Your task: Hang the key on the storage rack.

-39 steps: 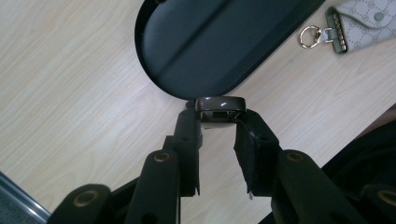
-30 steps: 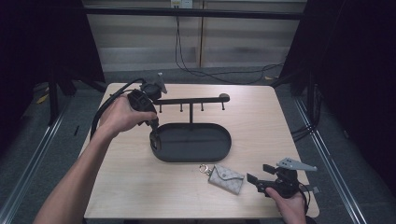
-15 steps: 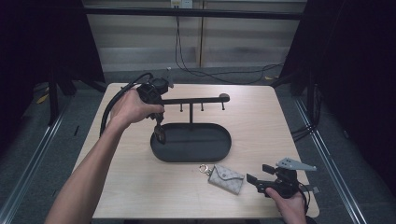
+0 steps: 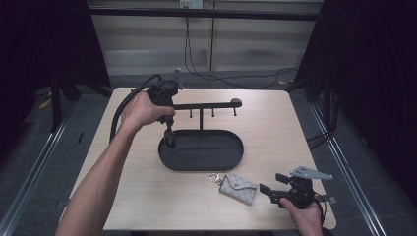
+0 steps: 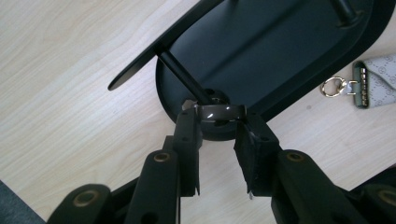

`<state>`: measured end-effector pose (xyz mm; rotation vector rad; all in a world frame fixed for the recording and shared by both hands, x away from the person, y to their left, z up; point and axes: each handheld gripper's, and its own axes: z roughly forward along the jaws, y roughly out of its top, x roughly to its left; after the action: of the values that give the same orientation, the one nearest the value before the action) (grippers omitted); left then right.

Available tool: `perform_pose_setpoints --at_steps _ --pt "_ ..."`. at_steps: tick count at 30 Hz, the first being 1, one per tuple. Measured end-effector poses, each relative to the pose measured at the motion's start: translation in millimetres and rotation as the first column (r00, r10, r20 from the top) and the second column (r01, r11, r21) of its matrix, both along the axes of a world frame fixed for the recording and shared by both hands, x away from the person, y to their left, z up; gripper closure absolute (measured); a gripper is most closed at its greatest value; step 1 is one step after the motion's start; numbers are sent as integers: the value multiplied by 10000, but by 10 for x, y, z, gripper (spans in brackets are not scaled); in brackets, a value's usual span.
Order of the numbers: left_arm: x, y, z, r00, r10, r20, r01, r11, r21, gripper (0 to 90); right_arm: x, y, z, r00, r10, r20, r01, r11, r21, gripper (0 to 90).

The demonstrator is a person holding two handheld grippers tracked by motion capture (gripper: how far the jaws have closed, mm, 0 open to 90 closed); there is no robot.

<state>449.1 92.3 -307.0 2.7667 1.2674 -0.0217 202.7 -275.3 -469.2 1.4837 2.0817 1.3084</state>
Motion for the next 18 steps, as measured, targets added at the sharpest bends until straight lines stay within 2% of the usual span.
perform_pose_setpoints --at_steps 5,6,7,9,15,18 --pt "51 1 -5 9999 147 -84 -147 9999 51 708 -1 -1 1 10000 -15 -39 16 10000 17 163" --pt "53 -8 -17 9992 362 -151 -361 9993 32 707 -1 -1 1 10000 -6 -44 6 10000 18 163" --pt "70 -10 -17 9995 318 -63 -317 9994 96 707 1 -2 -1 10000 28 -1 -28 10000 7 163" --pt "100 -19 -14 9989 424 -175 -424 9991 -15 707 1 -1 -1 10000 47 -9 -47 10000 21 164" --pt "139 -77 -13 9979 586 -289 -572 9973 458 706 4 5 -1 9999 93 -75 -93 10000 -2 163" --pt "125 -92 -19 9980 594 -211 -583 9971 480 702 2 5 -1 9999 109 -57 -109 9999 -23 164"
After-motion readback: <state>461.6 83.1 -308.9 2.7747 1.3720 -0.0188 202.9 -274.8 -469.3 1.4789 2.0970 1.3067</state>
